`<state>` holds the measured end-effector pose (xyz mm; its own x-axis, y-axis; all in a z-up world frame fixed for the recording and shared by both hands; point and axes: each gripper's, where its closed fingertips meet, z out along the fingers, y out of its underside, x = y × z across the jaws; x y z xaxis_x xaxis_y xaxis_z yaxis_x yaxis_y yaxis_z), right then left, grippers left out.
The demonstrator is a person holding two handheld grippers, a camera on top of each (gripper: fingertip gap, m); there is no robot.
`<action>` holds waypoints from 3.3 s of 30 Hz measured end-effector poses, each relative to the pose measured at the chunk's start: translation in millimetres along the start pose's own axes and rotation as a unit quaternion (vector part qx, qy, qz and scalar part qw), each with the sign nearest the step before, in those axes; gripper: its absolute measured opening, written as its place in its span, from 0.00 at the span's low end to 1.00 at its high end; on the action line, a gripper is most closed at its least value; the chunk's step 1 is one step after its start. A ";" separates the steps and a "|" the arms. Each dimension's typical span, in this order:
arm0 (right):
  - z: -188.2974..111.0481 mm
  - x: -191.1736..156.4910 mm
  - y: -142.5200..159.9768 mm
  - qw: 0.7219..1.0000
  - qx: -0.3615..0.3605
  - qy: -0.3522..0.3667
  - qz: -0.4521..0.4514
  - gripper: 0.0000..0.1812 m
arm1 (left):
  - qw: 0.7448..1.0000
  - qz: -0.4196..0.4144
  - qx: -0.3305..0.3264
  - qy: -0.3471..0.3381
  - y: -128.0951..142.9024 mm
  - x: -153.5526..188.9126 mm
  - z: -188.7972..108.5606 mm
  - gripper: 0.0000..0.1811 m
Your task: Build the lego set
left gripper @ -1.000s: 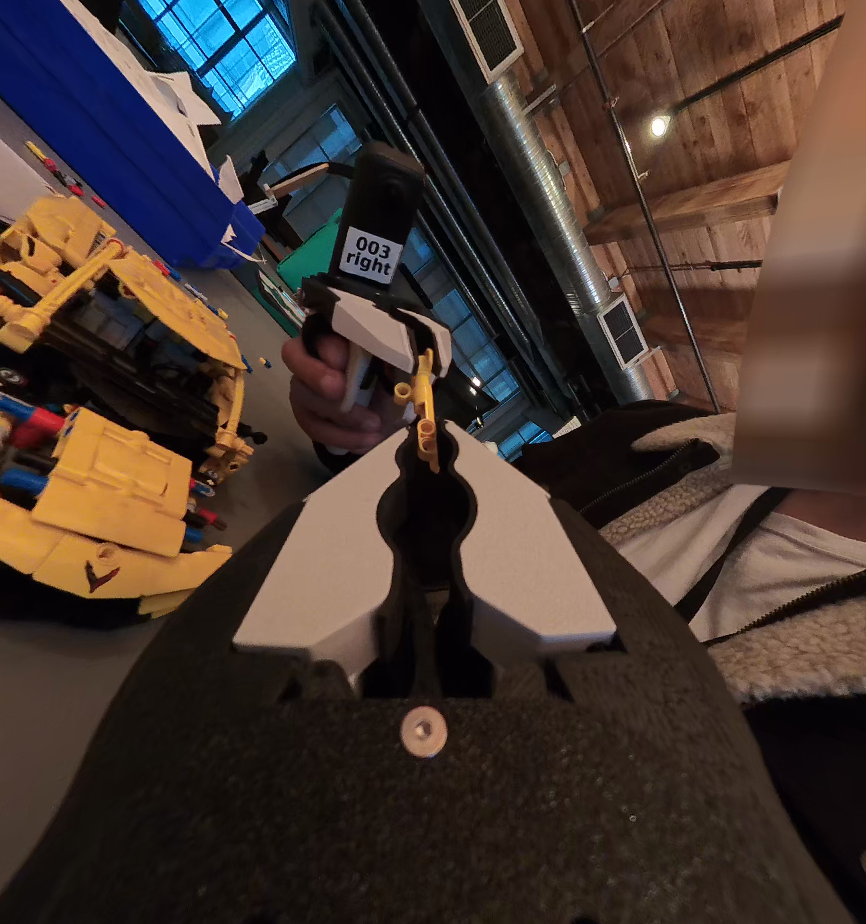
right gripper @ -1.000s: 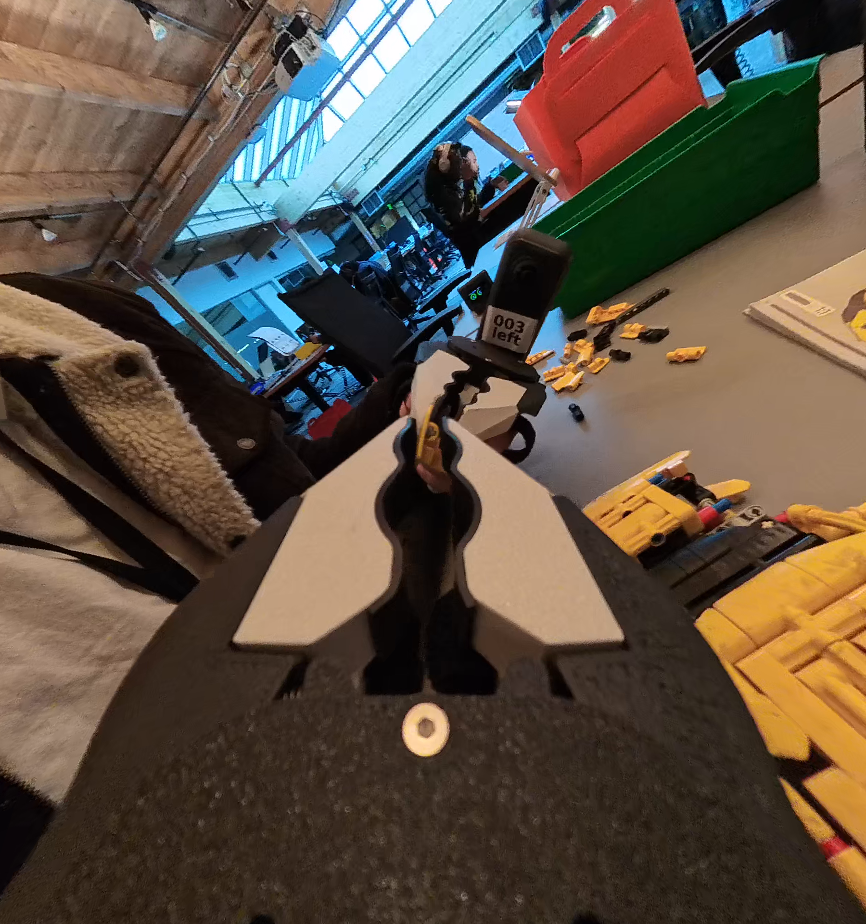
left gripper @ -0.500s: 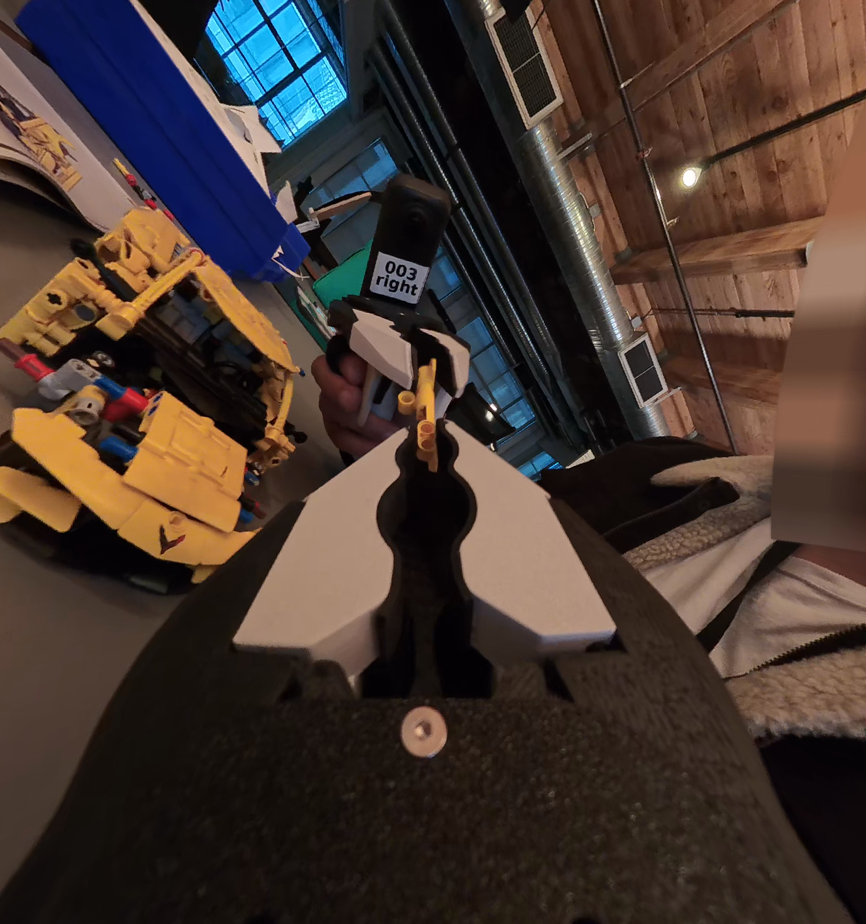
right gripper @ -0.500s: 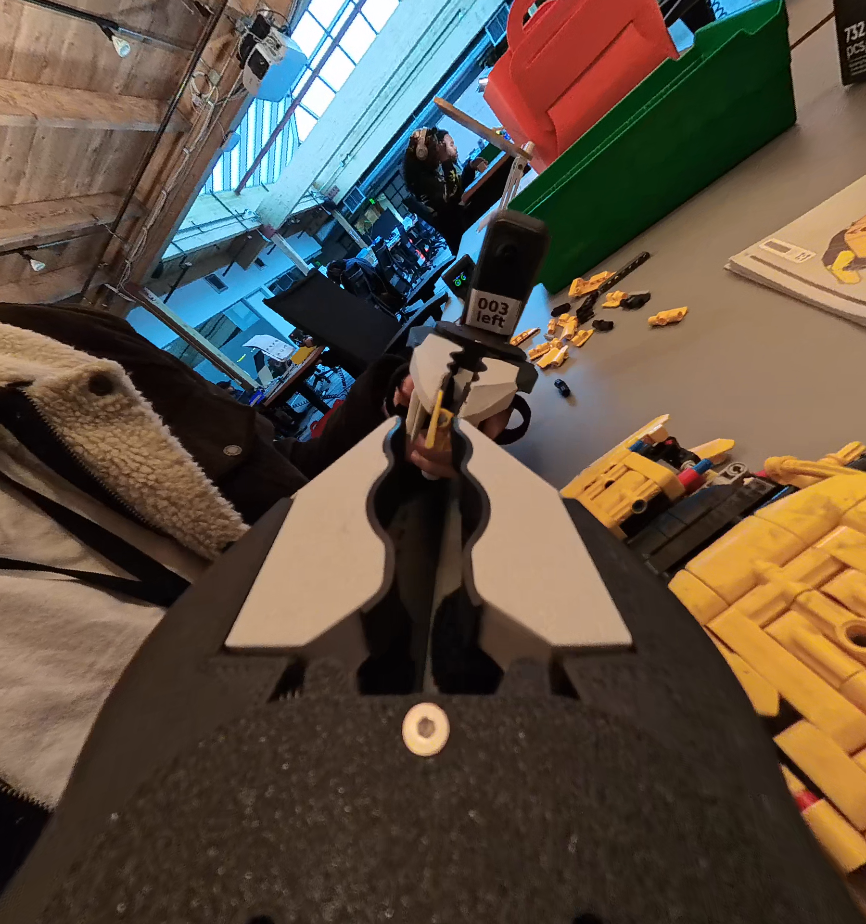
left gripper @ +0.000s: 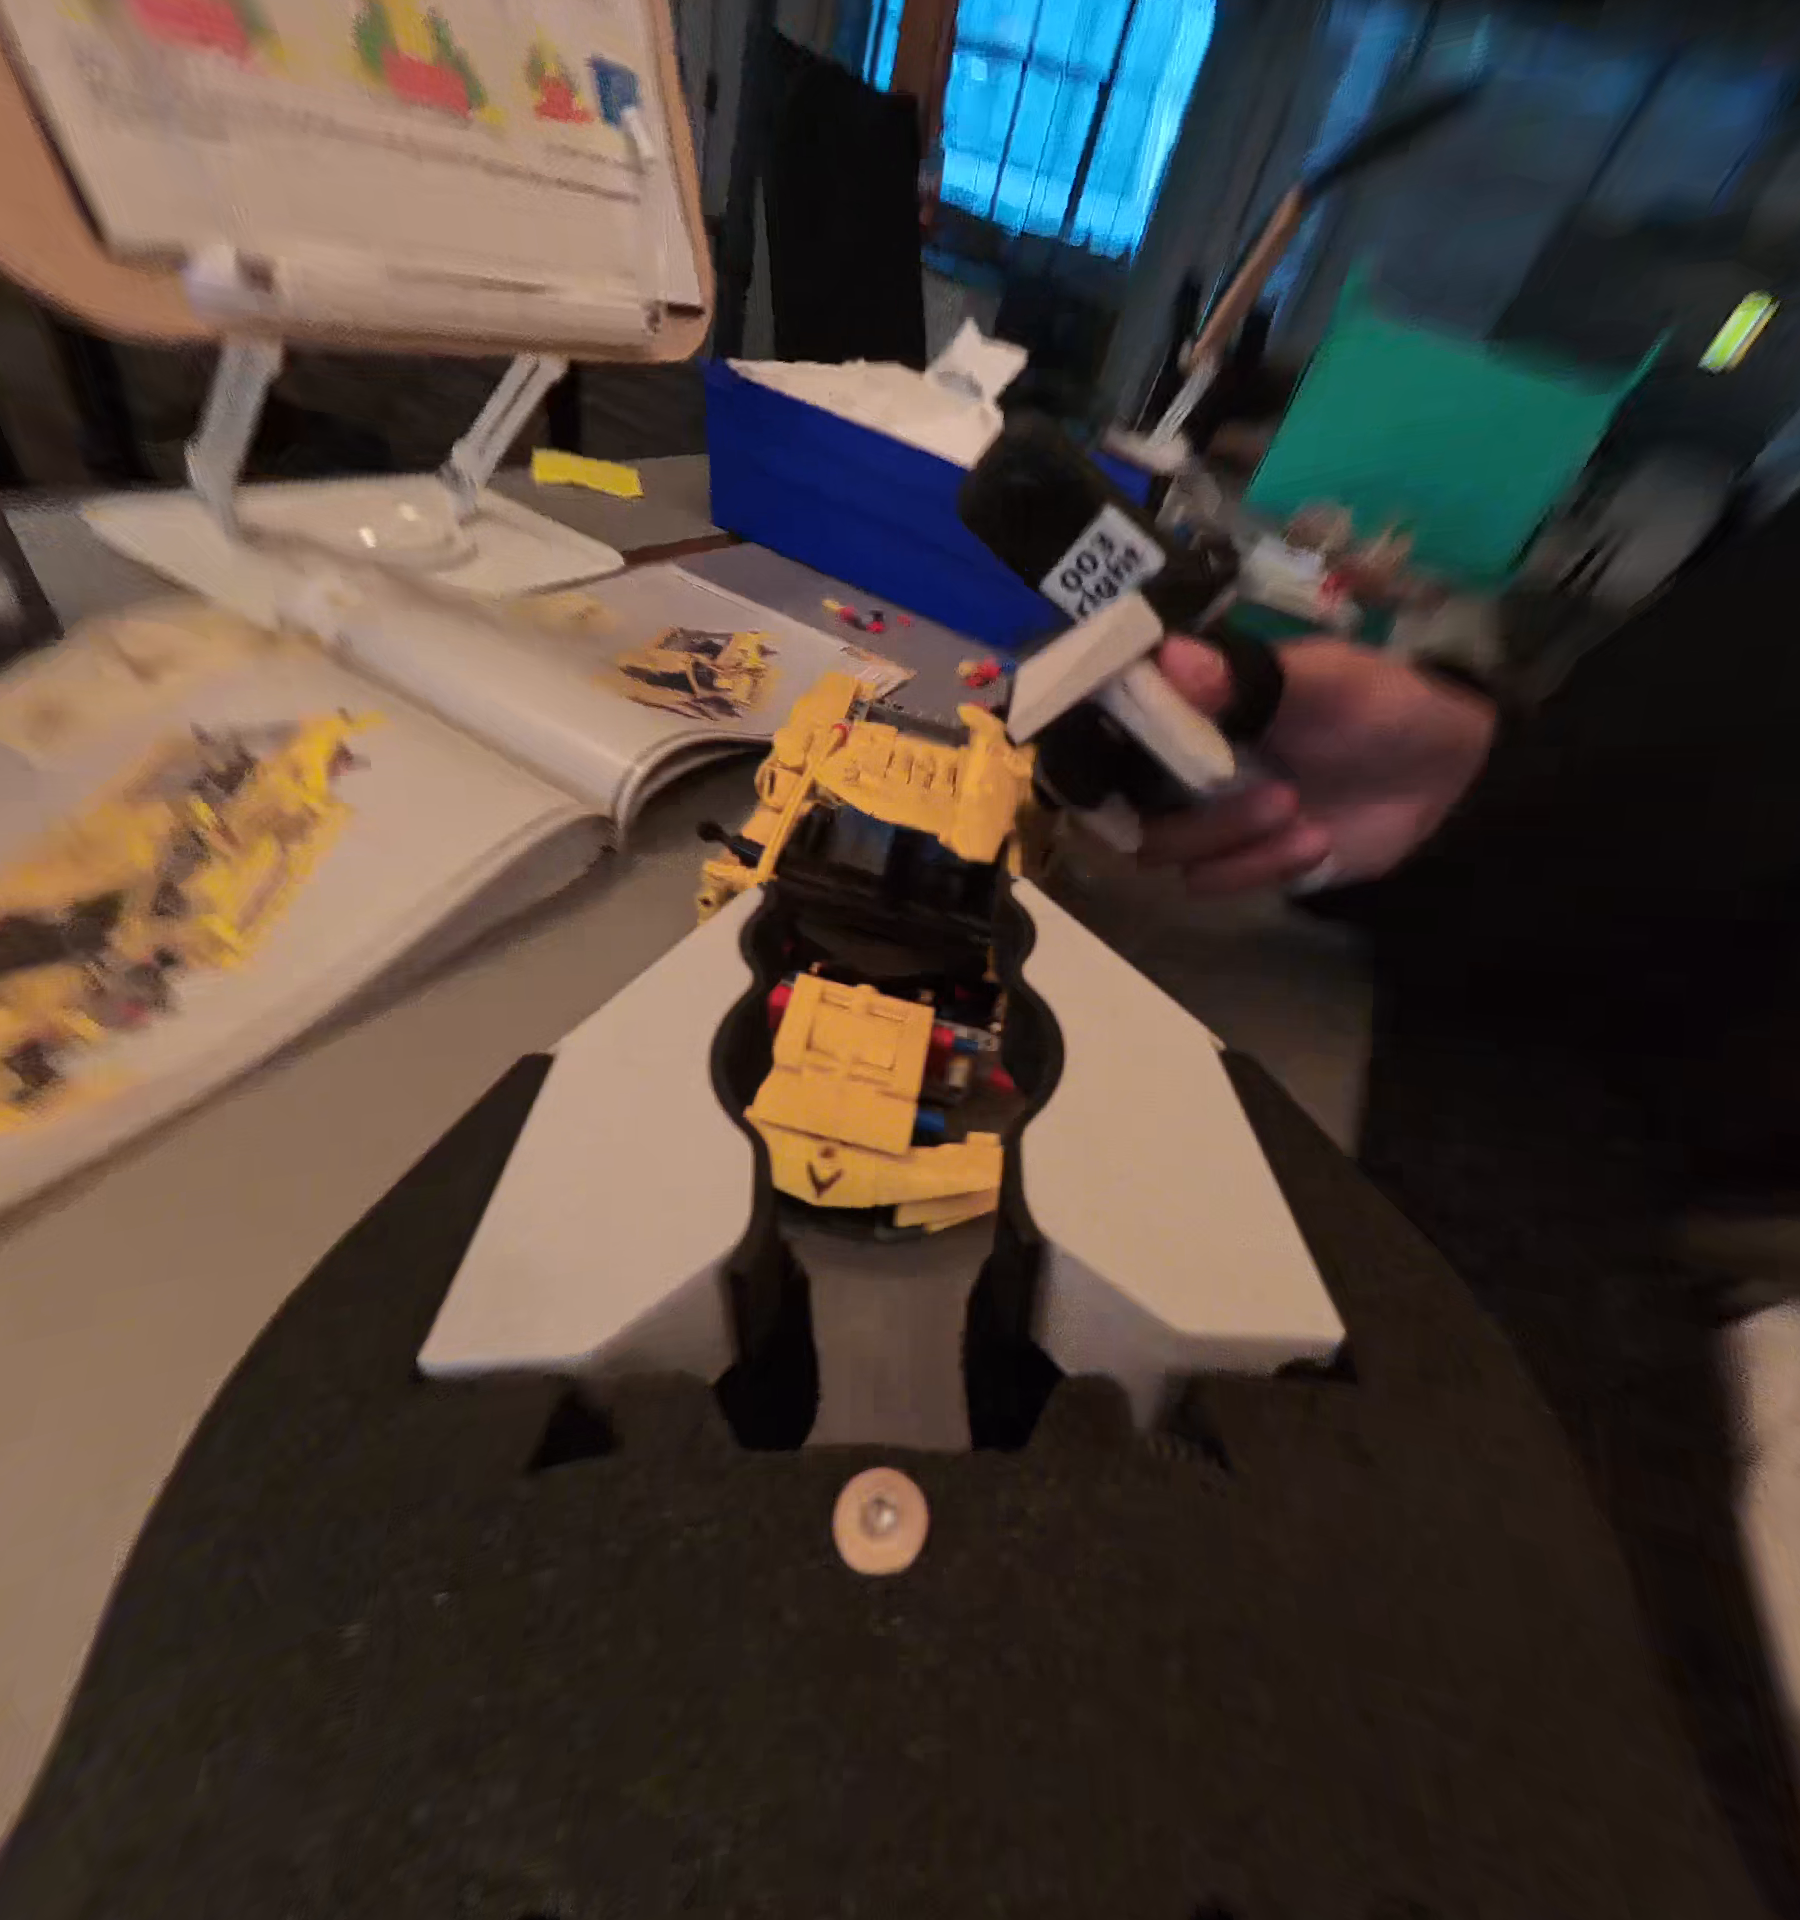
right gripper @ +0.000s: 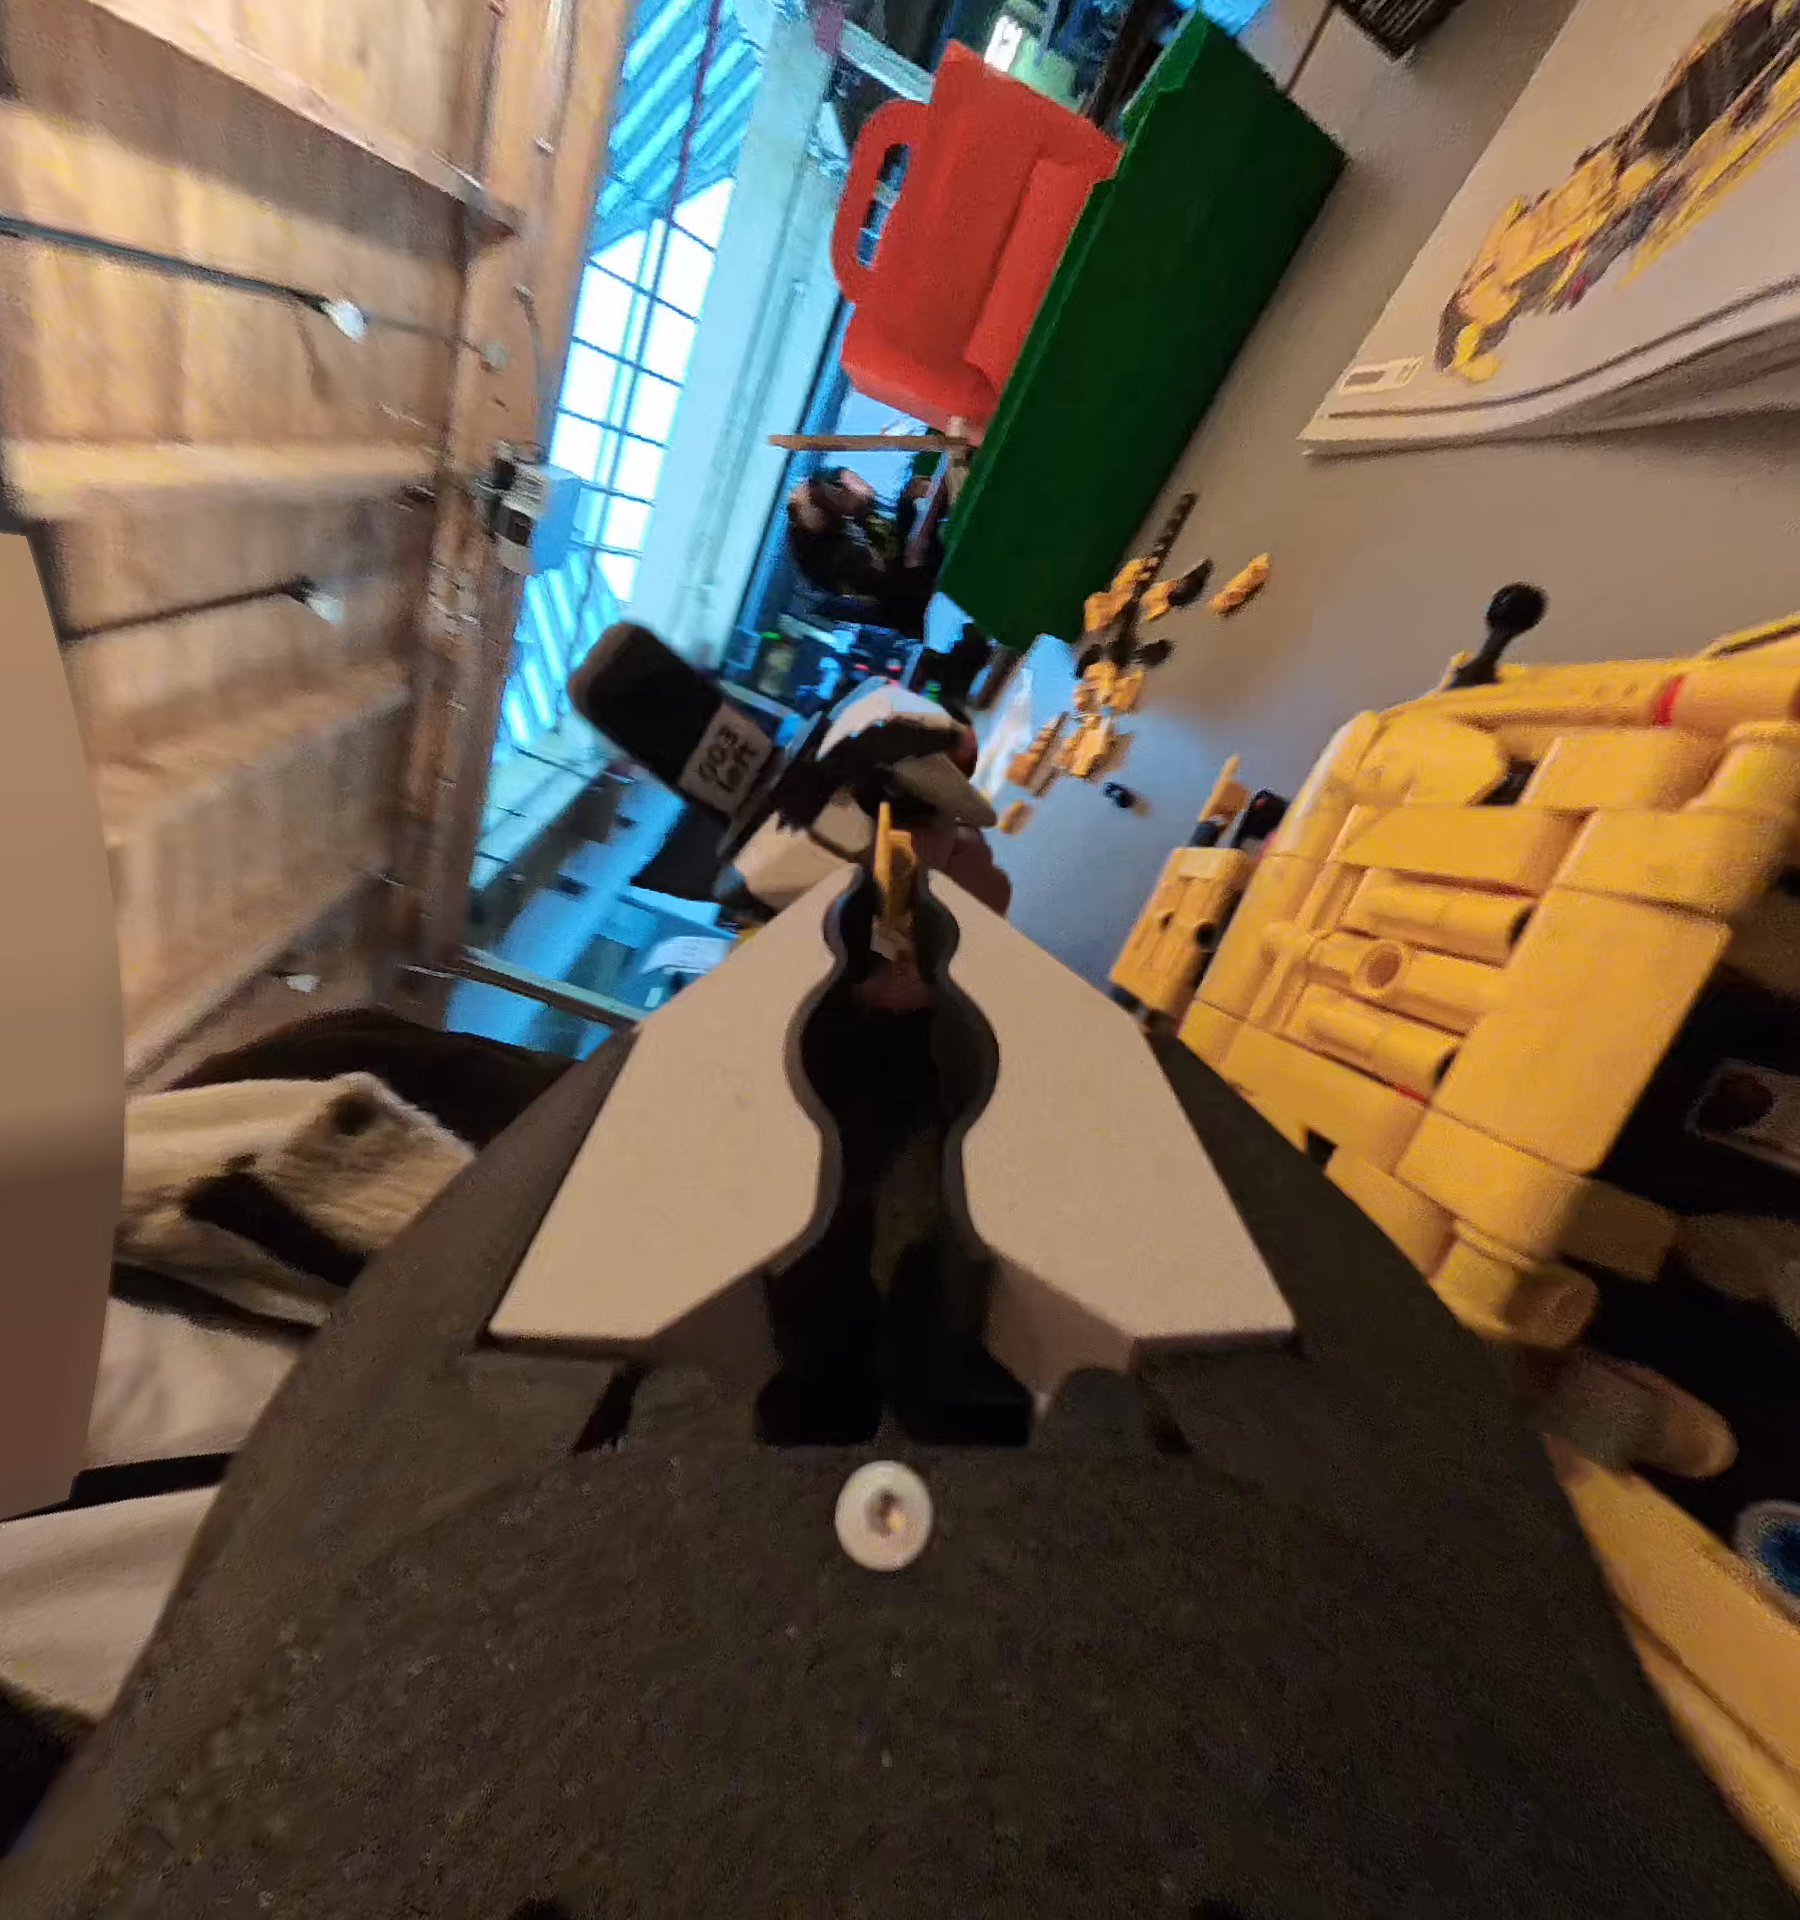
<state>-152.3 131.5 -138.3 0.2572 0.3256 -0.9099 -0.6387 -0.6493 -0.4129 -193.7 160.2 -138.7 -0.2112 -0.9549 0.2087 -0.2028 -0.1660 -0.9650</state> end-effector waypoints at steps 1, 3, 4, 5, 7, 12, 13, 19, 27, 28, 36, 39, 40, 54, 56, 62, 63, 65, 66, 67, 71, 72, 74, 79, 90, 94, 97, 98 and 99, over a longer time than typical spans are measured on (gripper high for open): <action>0.6 -2.0 1.2 1.000 -0.003 -0.010 0.012 0.03 | 0.998 0.059 -0.018 -0.014 1.1 6.0 3.1 0.22; 3.2 -9.2 3.6 1.000 -0.011 -0.025 0.013 0.03 | 0.985 0.152 -0.058 -0.048 6.7 9.2 7.5 0.22; 4.5 -12.3 4.8 0.999 -0.016 -0.029 0.014 0.03 | 0.979 0.182 -0.064 -0.061 6.8 9.9 8.2 0.22; 5.7 -14.0 6.0 0.999 -0.019 -0.029 0.011 0.03 | 0.976 0.200 -0.061 -0.063 5.3 13.3 8.4 0.21; 7.8 -11.4 10.7 0.999 -0.033 -0.012 0.002 0.03 | 0.975 0.212 -0.050 -0.049 2.0 22.6 8.4 0.17; 13.1 -9.2 19.1 0.999 -0.054 -0.010 0.003 0.03 | 0.975 0.212 -0.066 -0.033 9.7 27.8 9.9 0.12; 14.2 -7.0 20.7 0.998 -0.057 -0.005 0.003 0.03 | 0.974 0.212 -0.069 -0.031 10.9 28.0 9.8 0.11; 15.7 -3.6 22.0 0.998 -0.061 0.002 -0.013 0.03 | 0.975 0.207 -0.077 -0.021 17.2 28.9 10.1 0.07; 6.2 -9.1 -0.3 0.992 -0.010 0.018 -0.125 0.13 | 0.995 0.091 -0.030 0.025 10.1 25.3 2.1 0.07; 3.4 -11.2 -5.2 0.988 0.002 0.025 -0.151 0.13 | 0.997 0.068 -0.029 0.031 10.9 23.6 1.6 0.07; 8.6 -8.2 1.7 0.917 -0.033 0.106 -0.384 0.17 | 0.978 -0.159 -0.046 0.129 24.6 24.0 1.9 0.07; 18.1 -5.6 15.3 0.894 -0.067 0.110 -0.428 0.18 | 0.959 -0.219 -0.034 0.179 19.8 32.4 -1.5 0.07; 19.7 -5.2 18.4 0.889 -0.075 0.111 -0.437 0.18 | 0.954 -0.233 -0.030 0.184 18.9 32.1 -2.0 0.07; -11.0 24.7 35.8 0.822 -0.204 0.185 -0.498 0.23 | 0.981 0.007 -0.178 0.082 71.8 33.7 14.9 0.07; -6.3 29.3 41.0 0.793 -0.226 0.204 -0.528 0.30 | 0.981 0.030 -0.183 0.060 72.7 26.8 16.8 0.07; 1.4 37.4 44.0 0.711 -0.321 0.242 -0.576 0.43 | 0.977 0.077 -0.191 0.061 65.9 23.3 20.2 0.07; 2.5 38.7 44.1 0.697 -0.344 0.237 -0.583 0.43 | 0.976 0.082 -0.192 0.064 64.8 23.5 21.0 0.07; 4.0 46.2 40.5 0.664 -0.393 0.233 -0.591 0.43 | 0.972 0.085 -0.203 0.080 67.4 28.1 21.7 0.07; 6.7 49.2 39.7 0.659 -0.413 0.223 -0.588 0.43 | 0.970 0.090 -0.210 0.080 70.5 28.7 21.9 0.06; 10.5 51.5 40.0 0.661 -0.428 0.208 -0.580 0.43 | 0.969 0.097 -0.214 0.077 73.2 28.7 22.3 0.06; 18.3 65.7 39.4 0.666 -0.469 0.187 -0.549 0.48 | 0.967 0.107 -0.221 0.064 78.2 26.6 21.0 0.06; 19.7 66.2 37.8 0.663 -0.467 0.184 -0.556 0.46 | 0.967 0.107 -0.222 0.062 78.7 25.8 20.4 0.06; 22.5 66.3 36.4 0.660 -0.463 0.176 -0.565 0.44 | 0.967 0.111 -0.220 0.060 78.5 25.6 20.4 0.06; 27.1 72.0 37.1 0.626 -0.453 0.173 -0.611 0.44 | 0.969 0.122 -0.207 0.055 74.5 25.7 22.3 0.07; 27.6 65.0 48.6 0.590 -0.442 0.128 -0.664 0.20 | 0.973 0.111 -0.198 0.035 75.6 19.7 19.8 0.07; 23.7 46.3 55.6 0.615 -0.433 0.095 -0.652 0.13 | 0.970 0.129 -0.199 0.048 77.1 25.2 20.0 0.07; 22.7 50.2 58.6 0.604 -0.441 0.096 -0.657 0.06 | 0.970 0.129 -0.199 0.048 76.6 24.3 20.1 0.07; 22.4 50.5 60.5 0.605 -0.445 0.093 -0.653 0.04 | 0.970 0.129 -0.198 0.048 76.6 24.0 19.6 0.07; 22.1 50.8 60.5 0.606 -0.445 0.095 -0.652 0.01 | 0.971 0.125 -0.197 0.050 76.6 24.7 19.3 0.07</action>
<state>-193.9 124.0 -208.6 0.2549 0.9310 0.2612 0.8209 -0.0657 -0.5672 -196.0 119.2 -210.5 -0.3897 -0.9209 0.0087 -0.4784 0.1944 -0.8564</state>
